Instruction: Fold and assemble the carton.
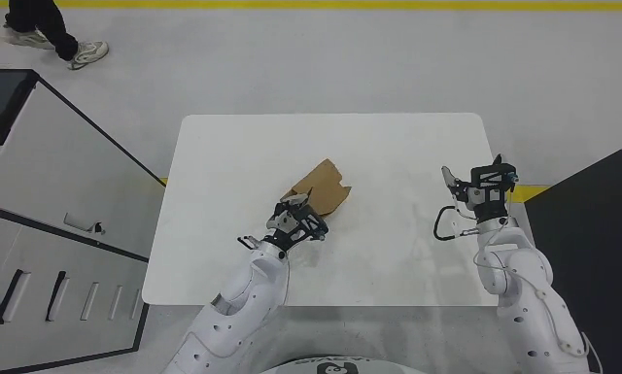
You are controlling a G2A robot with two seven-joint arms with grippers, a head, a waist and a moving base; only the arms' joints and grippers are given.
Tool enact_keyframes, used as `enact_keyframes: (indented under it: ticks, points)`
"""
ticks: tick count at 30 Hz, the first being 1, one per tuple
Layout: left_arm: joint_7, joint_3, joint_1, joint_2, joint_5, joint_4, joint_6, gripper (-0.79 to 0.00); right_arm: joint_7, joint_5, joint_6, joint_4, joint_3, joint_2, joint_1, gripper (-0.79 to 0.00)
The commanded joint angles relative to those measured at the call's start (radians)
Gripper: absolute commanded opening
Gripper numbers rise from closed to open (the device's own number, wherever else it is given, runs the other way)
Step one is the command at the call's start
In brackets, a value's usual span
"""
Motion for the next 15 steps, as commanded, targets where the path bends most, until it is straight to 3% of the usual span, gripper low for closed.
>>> enact_keyframes:
  ticks: [1,8,15]
  points:
    - [0.001,0.004,0.001,0.0,0.018,-0.02,0.005,-0.785,0.0,0.0,0.0,0.0,0.0,0.0,0.0,0.0]
    - [0.003,0.004,0.001,0.0,0.017,-0.021,0.004,-0.785,0.0,0.006,-0.011,-0.002,-0.002,0.0,0.001,0.0]
    - [0.08,-0.044,0.01,0.015,-0.043,-0.084,-0.136,-0.785,0.023,0.032,-0.28,-0.009,0.077,0.019,0.015,0.0]
